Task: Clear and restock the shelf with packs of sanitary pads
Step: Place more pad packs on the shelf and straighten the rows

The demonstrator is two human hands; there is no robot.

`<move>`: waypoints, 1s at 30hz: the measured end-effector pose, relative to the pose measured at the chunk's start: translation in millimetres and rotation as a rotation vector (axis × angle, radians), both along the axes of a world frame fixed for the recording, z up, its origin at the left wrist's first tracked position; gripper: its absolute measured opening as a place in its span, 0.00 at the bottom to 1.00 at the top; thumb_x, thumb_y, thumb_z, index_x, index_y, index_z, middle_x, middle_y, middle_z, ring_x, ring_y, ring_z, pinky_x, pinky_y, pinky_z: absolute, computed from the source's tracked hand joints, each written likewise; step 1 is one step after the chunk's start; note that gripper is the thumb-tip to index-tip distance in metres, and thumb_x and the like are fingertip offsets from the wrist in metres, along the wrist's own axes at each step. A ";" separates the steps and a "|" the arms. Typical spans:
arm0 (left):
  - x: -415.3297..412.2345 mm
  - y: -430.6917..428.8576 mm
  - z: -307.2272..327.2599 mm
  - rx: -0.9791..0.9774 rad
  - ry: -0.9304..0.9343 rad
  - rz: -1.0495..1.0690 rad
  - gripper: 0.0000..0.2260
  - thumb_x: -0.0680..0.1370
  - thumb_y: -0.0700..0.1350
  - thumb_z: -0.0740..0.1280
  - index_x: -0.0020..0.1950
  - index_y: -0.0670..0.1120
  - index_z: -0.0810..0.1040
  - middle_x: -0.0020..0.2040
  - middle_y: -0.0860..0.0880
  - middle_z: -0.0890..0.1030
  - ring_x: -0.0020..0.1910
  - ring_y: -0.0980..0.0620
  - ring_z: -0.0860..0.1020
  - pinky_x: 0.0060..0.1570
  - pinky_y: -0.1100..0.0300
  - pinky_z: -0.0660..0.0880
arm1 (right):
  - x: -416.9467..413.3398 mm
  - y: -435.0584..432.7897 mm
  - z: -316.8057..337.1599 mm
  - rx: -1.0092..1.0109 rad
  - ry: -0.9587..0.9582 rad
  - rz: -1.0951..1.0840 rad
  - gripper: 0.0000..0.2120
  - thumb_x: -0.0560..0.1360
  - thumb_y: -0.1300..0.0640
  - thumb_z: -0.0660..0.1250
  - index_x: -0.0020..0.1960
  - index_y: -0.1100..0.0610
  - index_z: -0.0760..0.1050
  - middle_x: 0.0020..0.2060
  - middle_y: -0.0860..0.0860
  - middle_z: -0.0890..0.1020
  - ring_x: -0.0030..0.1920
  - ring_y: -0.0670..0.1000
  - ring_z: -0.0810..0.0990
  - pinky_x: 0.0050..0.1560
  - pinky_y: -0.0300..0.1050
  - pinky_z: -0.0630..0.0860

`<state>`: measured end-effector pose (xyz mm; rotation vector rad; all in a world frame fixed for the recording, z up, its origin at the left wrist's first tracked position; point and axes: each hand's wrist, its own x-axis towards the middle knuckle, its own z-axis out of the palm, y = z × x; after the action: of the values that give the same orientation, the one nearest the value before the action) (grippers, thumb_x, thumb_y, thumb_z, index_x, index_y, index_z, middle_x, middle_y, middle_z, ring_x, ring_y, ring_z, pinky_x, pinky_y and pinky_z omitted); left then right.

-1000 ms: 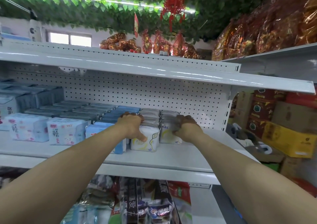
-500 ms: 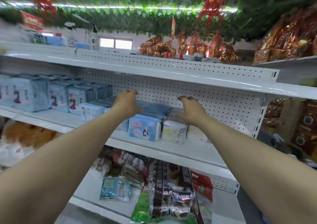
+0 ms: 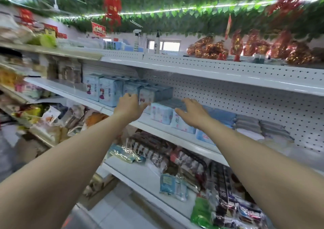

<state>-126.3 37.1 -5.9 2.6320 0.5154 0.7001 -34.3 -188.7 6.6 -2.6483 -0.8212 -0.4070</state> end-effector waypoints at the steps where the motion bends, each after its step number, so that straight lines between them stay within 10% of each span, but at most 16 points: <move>1: -5.9 18.9 -2.6 0.006 0.008 0.012 0.27 0.82 0.62 0.59 0.70 0.42 0.70 0.70 0.38 0.69 0.68 0.37 0.69 0.63 0.41 0.72 | -2.9 19.4 -2.3 0.000 0.019 0.015 0.31 0.82 0.40 0.58 0.79 0.54 0.59 0.77 0.55 0.62 0.74 0.59 0.67 0.69 0.55 0.69; 30: -69.9 311.5 -197.4 -0.146 0.426 0.247 0.27 0.81 0.63 0.58 0.68 0.42 0.71 0.70 0.37 0.69 0.65 0.36 0.72 0.61 0.42 0.73 | -18.5 347.3 -203.3 -0.175 0.391 0.270 0.27 0.80 0.41 0.61 0.74 0.54 0.67 0.71 0.57 0.69 0.69 0.61 0.71 0.65 0.55 0.72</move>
<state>-196.2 348.6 -203.2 2.6037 0.9844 0.1499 -52.8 158.6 -196.7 -2.5906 -1.0977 0.2550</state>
